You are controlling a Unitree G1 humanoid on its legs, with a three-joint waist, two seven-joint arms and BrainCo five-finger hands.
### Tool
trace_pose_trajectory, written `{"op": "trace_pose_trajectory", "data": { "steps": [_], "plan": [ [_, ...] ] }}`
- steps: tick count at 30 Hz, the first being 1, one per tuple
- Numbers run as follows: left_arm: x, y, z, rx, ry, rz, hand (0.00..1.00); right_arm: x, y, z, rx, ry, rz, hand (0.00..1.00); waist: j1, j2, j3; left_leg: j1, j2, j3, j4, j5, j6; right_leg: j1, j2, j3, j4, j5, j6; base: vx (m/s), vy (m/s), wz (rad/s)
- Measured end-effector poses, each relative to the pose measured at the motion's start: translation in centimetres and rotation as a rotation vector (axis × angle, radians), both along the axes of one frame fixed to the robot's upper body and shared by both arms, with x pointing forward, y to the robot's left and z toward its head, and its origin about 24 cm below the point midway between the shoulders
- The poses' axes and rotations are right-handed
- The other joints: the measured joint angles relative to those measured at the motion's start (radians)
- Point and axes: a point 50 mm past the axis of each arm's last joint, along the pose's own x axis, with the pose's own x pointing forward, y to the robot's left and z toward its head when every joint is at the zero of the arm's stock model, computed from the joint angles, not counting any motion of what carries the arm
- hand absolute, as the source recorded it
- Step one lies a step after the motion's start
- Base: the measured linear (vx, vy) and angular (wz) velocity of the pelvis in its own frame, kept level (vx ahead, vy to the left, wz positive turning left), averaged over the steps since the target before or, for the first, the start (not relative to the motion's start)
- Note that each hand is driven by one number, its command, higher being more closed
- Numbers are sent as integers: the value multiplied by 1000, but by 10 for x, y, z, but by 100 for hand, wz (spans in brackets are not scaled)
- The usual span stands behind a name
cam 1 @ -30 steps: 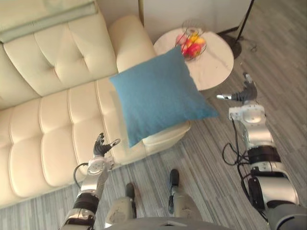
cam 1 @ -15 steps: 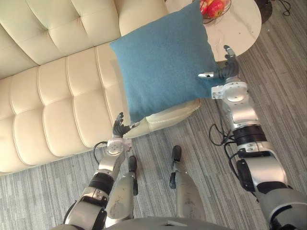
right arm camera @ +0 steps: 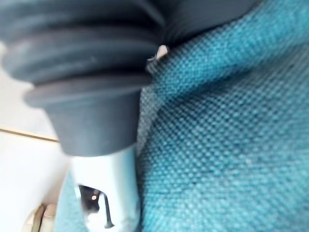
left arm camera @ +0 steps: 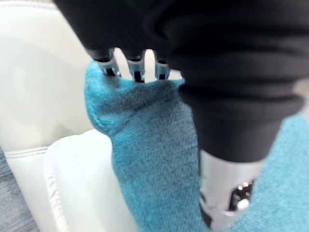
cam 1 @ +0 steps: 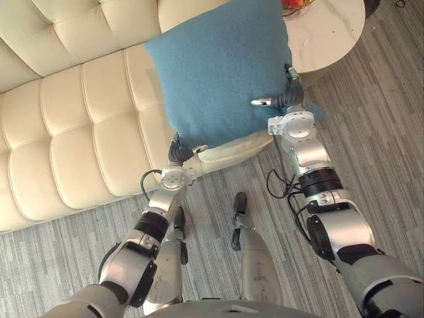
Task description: Pick up cushions and gather them together orderly.
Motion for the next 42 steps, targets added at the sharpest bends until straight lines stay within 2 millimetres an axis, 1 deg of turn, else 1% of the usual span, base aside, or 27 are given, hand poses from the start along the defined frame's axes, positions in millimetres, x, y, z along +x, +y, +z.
{"op": "trace_pose_trajectory", "data": {
  "steps": [5, 6, 11, 15, 20, 22, 29, 31, 32, 33, 35, 39, 42],
  "plan": [
    [6, -1, 10, 9, -18, 4, 100, -1, 6, 4, 41, -14, 33, 100, -1, 0, 0, 1, 3, 8, -1, -1, -2, -2, 2, 5, -1, 0, 0, 18, -9, -3],
    [7, 0, 12, 9, -23, 16, 100, -2, 7, 5, 60, -21, 46, 100, -1, 0, 0, 1, 5, 10, -1, -5, -7, -2, 3, 5, -1, 0, 0, 0, 0, 0],
    [15, 13, 23, 16, -56, 54, 100, -2, 9, 8, 118, -38, 74, 100, -1, 0, 0, 3, 13, 25, -2, 0, -5, -2, 7, 4, -1, 0, 0, 0, 0, 0],
    [20, 14, 35, 24, -89, 55, 100, -5, 13, 15, 149, -73, 102, 100, 0, 0, 0, 11, 13, 27, -10, 12, -11, -1, 7, 2, -2, 0, 0, 29, -12, 1],
    [23, 15, 47, 27, -133, 57, 100, -6, 14, 13, 184, -78, 118, 100, 1, 0, 0, 19, 14, 27, -19, 27, -16, 2, 7, -6, -1, 0, 0, 26, -22, 6],
    [23, 15, 53, 20, -155, 57, 100, -10, 14, 12, 188, -89, 128, 100, 6, 0, 0, 19, 15, 27, -19, 29, -17, 3, 7, -6, -1, 0, 0, 0, 0, 0],
    [20, 15, 60, 5, -192, 67, 100, -22, 15, -15, 256, -50, 147, 100, 13, -4, 0, 52, 15, 24, -32, 30, -17, 42, 7, -11, -2, -2, -2, 0, 0, 0],
    [14, 19, 68, -2, -243, 76, 100, -33, 21, -19, 293, -77, 162, 100, 13, -7, -1, 58, 17, 24, -36, 28, -15, 49, 8, -14, -3, -4, -2, 0, 0, 0],
    [12, 20, 68, 2, -251, 79, 100, -36, 22, -21, 306, -77, 162, 100, 14, -7, -1, 63, 18, 24, -36, 28, -15, 54, 9, -15, -5, -4, -2, 44, -8, 1],
    [9, 24, 66, 2, -257, 86, 100, -42, 26, -32, 346, -62, 162, 100, 16, -8, -1, 85, 21, 24, -37, 28, -15, 76, 12, -18, -4, -11, -4, 66, -14, 1],
    [5, 26, 65, -8, -265, 94, 100, -48, 30, -39, 381, -57, 159, 100, 19, -12, -3, 101, 25, 24, -39, 27, -15, 93, 16, -21, -3, -17, -5, 73, -17, 1],
    [-6, 32, 68, -51, -301, 116, 100, -60, 38, -44, 437, -76, 175, 100, 18, -24, -10, 113, 28, 13, -44, 27, -15, 107, 19, -37, -2, -25, -9, 47, -9, 6],
    [-20, 38, 65, -29, -327, 132, 100, -71, 43, -50, 474, -77, 182, 100, 20, -32, -27, 141, 27, 11, -52, 28, -18, 116, 18, -39, 20, -43, -10, 73, -8, 5]
  ]
}}
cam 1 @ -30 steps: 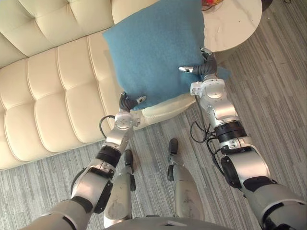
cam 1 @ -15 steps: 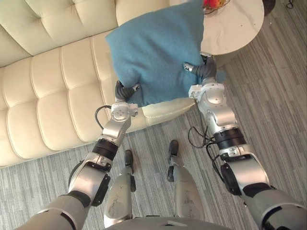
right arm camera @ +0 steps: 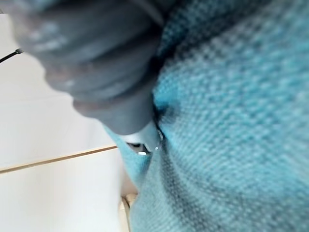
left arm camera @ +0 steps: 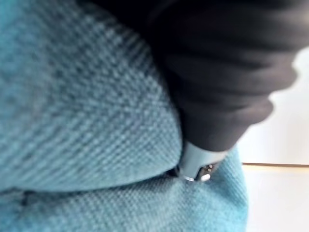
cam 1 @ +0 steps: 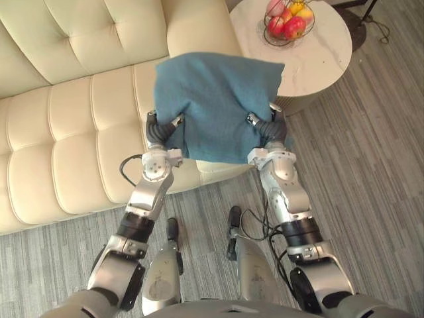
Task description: Pick up cushions and gather them together orderly.
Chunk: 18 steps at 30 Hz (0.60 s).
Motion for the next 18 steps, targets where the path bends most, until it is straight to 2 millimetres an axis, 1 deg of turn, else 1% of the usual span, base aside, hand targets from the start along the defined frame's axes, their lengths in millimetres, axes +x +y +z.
{"op": "trace_pose_trajectory", "data": {
  "steps": [1, 2, 4, 5, 7, 8, 9, 11, 12, 14, 18],
  "plan": [
    [-7, 3, -5, 25, -1, 15, 100, -5, 3, -8, 19, 22, 1, 100, -1, -5, -14, 19, 1, -3, -4, -1, -1, 18, 0, -5, 6, -10, 0, 55, -5, 9],
    [-10, 4, -8, 31, 4, 21, 100, -7, 4, -12, 28, 33, 1, 100, -1, -6, -21, 29, 2, -5, -7, -1, -1, 27, 0, -7, 6, -13, 0, 55, -2, 10],
    [-19, 5, -17, 37, 22, 32, 100, -16, 5, -22, 51, 59, 2, 100, 1, -6, -56, 43, 2, -7, -22, 0, -3, 35, 0, -11, 8, -21, 1, 41, -3, 6],
    [-28, 5, -25, 35, 38, 37, 100, -24, 5, -30, 71, 79, -2, 100, 2, -5, -80, 64, 1, -10, -34, 0, -4, 54, 3, -16, 8, -29, 5, 62, -9, 8],
    [-38, 5, -33, 44, 58, 37, 100, -29, 5, -38, 78, 105, -5, 100, 1, -5, -98, 93, 2, -15, -47, 0, -4, 89, 4, -23, 5, -36, 8, 33, 4, 12],
    [-46, 4, -39, 43, 73, 25, 100, -34, 3, -42, 79, 116, -12, 100, -1, -4, -131, 106, 2, -22, -61, -1, -4, 105, 5, -28, -5, -40, 11, 25, 19, 12],
    [-53, 5, -43, 50, 80, 25, 100, -38, 4, -44, 66, 118, -11, 100, -3, -5, -162, 110, 2, -26, -72, 1, -4, 114, 8, -31, -22, -39, 12, 49, 15, 12],
    [-59, 5, -46, 74, 86, 24, 100, -40, 3, -44, 45, 112, -15, 100, -3, -4, -172, 132, 4, -31, -73, 1, -4, 149, 13, -37, -47, -31, 11, 53, 17, 8],
    [-65, 5, -49, 90, 90, 23, 100, -44, 2, -43, 22, 100, -25, 100, -2, -2, -184, 142, 7, -36, -74, -1, -4, 173, 17, -44, -69, -25, 11, 39, 20, 8],
    [-73, 5, -52, 100, 96, 23, 100, -50, 2, -41, -18, 77, -28, 100, -1, -1, -217, 140, 8, -40, -76, -1, -4, 176, 21, -48, -91, -14, 12, 52, 6, 6],
    [-89, 7, -59, 88, 122, 15, 100, -58, 3, -39, -53, 55, -24, 100, -4, 4, -230, 174, 11, -58, -74, -8, -3, 246, 31, -60, -143, 2, 12, 25, 5, 6]
  ]
}}
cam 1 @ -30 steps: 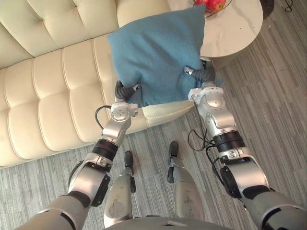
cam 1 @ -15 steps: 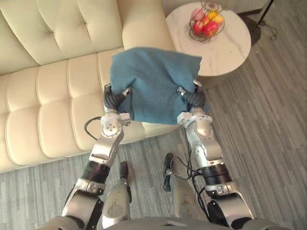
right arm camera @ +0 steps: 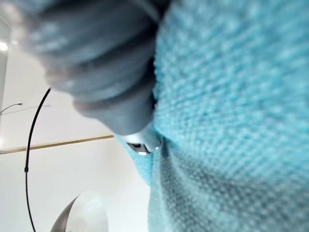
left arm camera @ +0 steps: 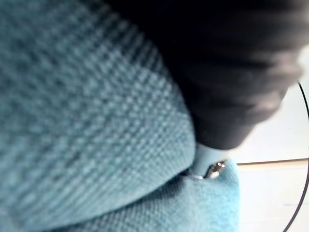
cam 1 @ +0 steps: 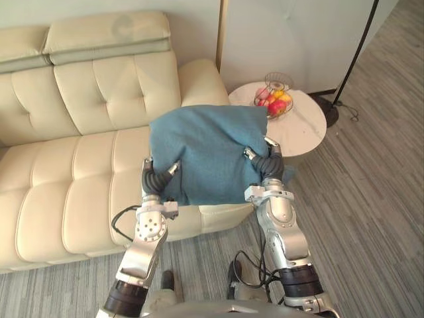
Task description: Pick up cushions and gather them together orderly.
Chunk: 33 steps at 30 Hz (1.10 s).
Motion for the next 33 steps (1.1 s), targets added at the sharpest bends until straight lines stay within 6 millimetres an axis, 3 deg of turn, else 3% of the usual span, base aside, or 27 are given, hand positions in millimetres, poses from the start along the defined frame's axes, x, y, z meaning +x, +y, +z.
{"op": "trace_pose_trajectory", "data": {
  "steps": [8, 14, 16, 17, 20, 23, 24, 25, 27, 28, 29, 31, 33],
  "plan": [
    [-18, 3, -14, -15, 59, 9, 100, -12, 4, -8, -17, 20, 16, 100, 12, 38, -40, 10, 3, -42, 41, -24, 1, 84, 8, -41, -53, 5, 6, -2, -4, 17],
    [-20, 3, -16, -58, 63, 7, 100, -12, 6, 1, -38, -26, 35, 100, 30, 54, -46, -69, 0, -158, 93, -12, -4, 93, 0, -165, -2, -42, -5, -65, -29, 60],
    [-19, 2, -15, -76, 58, 5, 100, -8, 5, 9, -64, -60, 31, 100, 25, 53, -51, -89, 17, -98, 52, -29, 74, 92, -15, -234, -6, -40, 2, -108, -29, 114],
    [-17, 0, -12, -111, 49, 1, 100, -4, 4, 17, -90, -96, 22, 100, 14, 51, -53, -119, 45, 32, 40, -54, 135, 89, -46, -295, -18, -31, -6, -80, 59, 131],
    [-15, -5, -8, -160, 29, 3, 100, 3, 3, 33, -149, -165, 24, 100, 25, 68, -62, -198, 109, 217, 78, -38, 103, 36, -97, -354, 4, -24, -10, -31, 222, 81],
    [-15, -4, -8, -174, 26, 15, 100, 3, 3, 33, -150, -161, 25, 100, 30, 77, -63, -164, 194, 336, 165, -36, 103, 51, -141, -374, 39, -5, 21, 87, 316, 26],
    [-15, -4, -9, -175, 27, 14, 100, 3, 2, 33, -150, -161, 23, 100, 17, 87, -66, -143, 209, 387, 164, 23, 59, 64, -156, -375, 44, 4, 54, 74, 374, 24],
    [-14, -4, -10, -171, 32, 14, 100, 3, 3, 32, -144, -157, 22, 100, 7, 71, -66, -139, 183, 394, 166, 35, -6, 69, -183, -373, 45, 16, 73, 74, 376, 35],
    [-14, 4, -11, -132, 31, 18, 100, 2, 8, 30, -115, -150, 27, 100, -10, 16, -66, -174, 123, 381, 225, -17, 23, 69, -240, -347, 29, 29, 79, 48, 324, 41],
    [-13, 5, -12, -124, 31, 17, 100, 1, 9, 29, -109, -146, 29, 100, -9, 10, -65, -208, 125, 366, 300, -64, 26, 78, -246, -343, 20, 29, 79, 12, 344, 42],
    [-12, 5, -16, -131, 47, 18, 100, -1, 8, 24, -104, -125, 25, 100, 2, 18, -59, -264, 145, 342, 459, -153, 39, 106, -251, -350, 18, 36, 108, -10, 271, 27],
    [-13, 4, -23, -130, 78, 16, 100, -6, 6, 13, -99, -80, 17, 100, 23, 34, -50, -290, 152, 329, 592, -242, 57, 126, -281, -344, 63, 22, 142, 20, 386, 13],
    [-13, 8, -25, -117, 86, 22, 100, -4, 9, 5, -87, -47, 20, 100, 26, 21, -50, -305, 117, 353, 632, -290, 91, 73, -349, -313, 143, -5, 114, 40, 443, -9]
  ]
}}
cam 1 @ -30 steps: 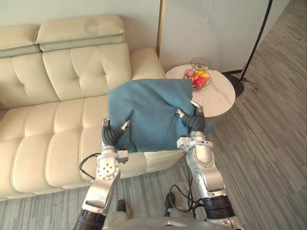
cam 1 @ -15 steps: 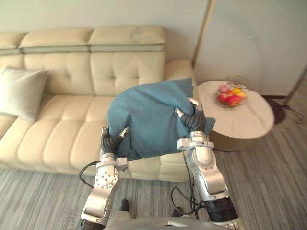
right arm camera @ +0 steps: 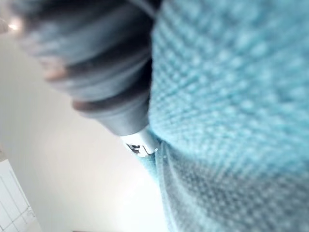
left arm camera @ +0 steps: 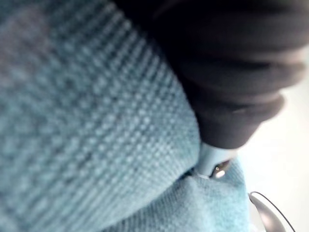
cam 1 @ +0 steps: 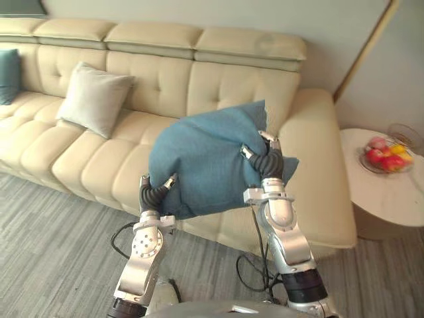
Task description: Pick up cushions and gather them together orderly.
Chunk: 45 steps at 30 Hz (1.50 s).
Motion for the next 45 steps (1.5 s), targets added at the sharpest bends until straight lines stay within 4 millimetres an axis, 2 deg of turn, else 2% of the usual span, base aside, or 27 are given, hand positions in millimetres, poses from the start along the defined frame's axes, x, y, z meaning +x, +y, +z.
{"op": "trace_pose_trajectory", "data": {
  "steps": [1, 2, 3, 4, 5, 6, 7, 8, 12, 13, 14, 15, 17, 19, 21, 22, 24, 26, 27, 29, 30, 31, 32, 34, 38, 41, 45],
  "plan": [
    [0, 4, 0, 11, 0, 8, 100, 5, 2, -5, -4, 25, 4, 100, 4, -12, 8, -6, -33, 33, 2, -16, 30, -77, -45, 61, 75, -34, -152, 31, 407, -22],
    [0, 6, 0, 20, 0, 10, 100, 8, 2, -11, -11, 53, 2, 100, -3, -24, 16, -6, -59, 36, 0, -18, 64, -113, -45, 132, 114, -68, -220, 36, 368, -13],
    [0, 7, 0, 23, -1, 10, 100, 8, 2, -13, -13, 64, 1, 100, -8, -31, 21, -4, -70, 33, -2, -21, 69, -121, -39, 164, 130, -83, -217, 56, 208, 31],
    [0, 8, 0, 24, 2, 9, 100, 10, 0, -21, -23, 99, -4, 100, -30, -49, 37, 13, -101, 4, -19, -25, 86, -133, 12, 296, 192, -173, -174, 67, 96, 43],
    [0, 8, -1, 25, 2, 7, 100, 10, 0, -23, -26, 107, -5, 100, -36, -50, 44, 21, -104, -6, -34, -22, 91, -142, 56, 349, 223, -209, -140, 146, 61, 54],
    [0, 7, -1, 25, 3, 1, 100, 10, -1, -23, -34, 108, -2, 100, -43, -49, 60, 57, -117, -18, -89, -5, 97, -155, 151, 396, 252, -268, -101, 152, 13, 30],
    [0, 7, -1, 25, 3, -1, 100, 10, -2, -23, -35, 108, -3, 100, -43, -50, 65, 76, -123, -18, -110, 1, 97, -157, 176, 395, 253, -278, -101, 198, 1, 23],
    [1, 6, -1, 25, 5, -11, 100, 10, -3, -23, -34, 108, -6, 100, -49, -47, 72, 120, -140, -18, -167, 12, 100, -178, 240, 395, 255, -290, -109, 187, -24, 7],
    [1, 6, 0, 35, 0, -17, 100, 10, -3, -22, -28, 106, -3, 100, -72, -39, 77, 206, -157, -23, -265, 18, 85, -263, 334, 317, 156, -231, -129, 196, -61, 11],
    [1, 6, 0, 46, -2, -19, 100, 10, -4, -21, -24, 100, 0, 100, -85, -42, 75, 242, -172, -28, -292, 14, 59, -271, 348, 304, 88, -157, -152, 206, -84, 29],
    [1, 6, 0, 50, -2, -19, 100, 10, -3, -20, -24, 96, 3, 100, -88, -45, 73, 253, -180, -32, -295, 9, 51, -267, 352, 306, 74, -124, -170, 373, -162, 41],
    [1, 4, 0, 45, 2, -20, 100, 10, -5, -18, -22, 85, 11, 100, -96, -25, 66, 274, -179, -54, -291, -9, 23, -248, 354, 301, 75, -51, -202, 346, -147, 22],
    [3, 2, 1, 37, -5, -21, 100, 11, -7, -17, -7, 84, 24, 100, -96, 11, 48, 277, -155, -80, -309, 3, -2, -238, 367, 253, 75, -69, -215, 422, -148, 31],
    [4, 0, 3, 42, -9, -24, 100, 11, -9, -16, -4, 83, 27, 100, -97, 15, 46, 288, -142, -101, -317, 38, -41, -206, 370, 214, 61, -80, -231, 364, -132, 46],
    [3, -2, 1, 35, 0, -39, 100, 11, -12, -15, -16, 78, 25, 100, -101, 16, 48, 281, -119, -107, -213, 69, -78, -124, 379, 186, 12, -83, -235, 327, -113, 39],
    [0, -3, -2, 26, 13, -46, 100, 6, -12, -12, -20, 62, 37, 100, -88, 22, 48, 250, -88, -99, -49, 89, -79, -45, 398, 185, -49, -83, -234, 274, -67, 9],
    [-3, -3, -4, 16, 22, -54, 100, 1, -11, -7, -15, 36, 51, 100, -76, 24, 47, 183, -48, -90, 114, 95, -82, 7, 403, 206, -99, -83, -234, 256, 10, -25],
    [-3, -4, -4, 2, 20, -64, 100, -2, -11, 4, -5, -12, 53, 100, -63, 28, 44, 112, -21, -76, 161, 33, -59, 23, 398, 246, -134, -79, -228, 233, 133, -46],
    [-2, -6, -3, -3, 17, -72, 100, -3, -12, 9, 4, -31, 48, 100, -58, 23, 47, 90, -11, -77, 96, 0, -40, 25, 385, 287, -138, -75, -222, 178, 226, -53],
    [-2, -8, -2, -10, 13, -76, 100, -3, -13, 9, 20, -33, 38, 100, -53, 18, 50, 93, -10, -86, -64, 3, -34, 26, 361, 326, -132, -73, -215, 118, 252, -68],
    [-3, -10, 1, -22, 1, -76, 100, -5, -16, 8, 25, -27, 28, 100, -49, 27, 46, 139, -15, -124, -268, 84, -37, 25, 356, 353, -123, -81, -156, 93, 246, -71],
    [-4, -10, 3, -30, -8, -74, 100, -6, -16, 8, 27, -28, 26, 100, -45, 40, 45, 160, -10, -157, -339, 140, -46, 21, 366, 368, -123, -96, -124, 100, 314, -91],
    [-4, -10, 3, -29, -7, -72, 100, -11, -16, 1, 57, -2, 14, 100, -43, 25, 50, 177, -22, -159, -333, 188, -100, 30, 350, 408, -129, -100, -88, 121, 282, -85],
    [-9, -5, 5, -23, -15, -55, 100, -15, -12, -2, 91, 12, 14, 100, -41, -8, 57, 178, -74, -223, -268, 144, -94, 12, 310, 439, -117, -91, -56, 106, 250, -94],
    [-17, -2, 7, -30, -18, -40, 100, -16, -10, -2, 93, 13, 25, 100, -32, -17, 54, 183, -88, -214, -225, 56, -66, -33, 302, 548, -129, -50, -34, -34, 177, -79],
    [-19, 0, 6, -25, -8, -34, 100, -16, -4, -2, 94, 11, 48, 100, -23, -32, 54, 178, -88, -128, -225, 34, -54, -94, 301, 640, -148, -23, -48, -131, 89, -86],
    [-20, 0, 4, -24, -1, -34, 100, -17, -4, -1, 93, 9, 48, 100, -37, -40, 50, 171, -94, -42, -223, 14, -51, -159, 303, 734, -155, 4, -76, -55, 70, -76]
  ]
}}
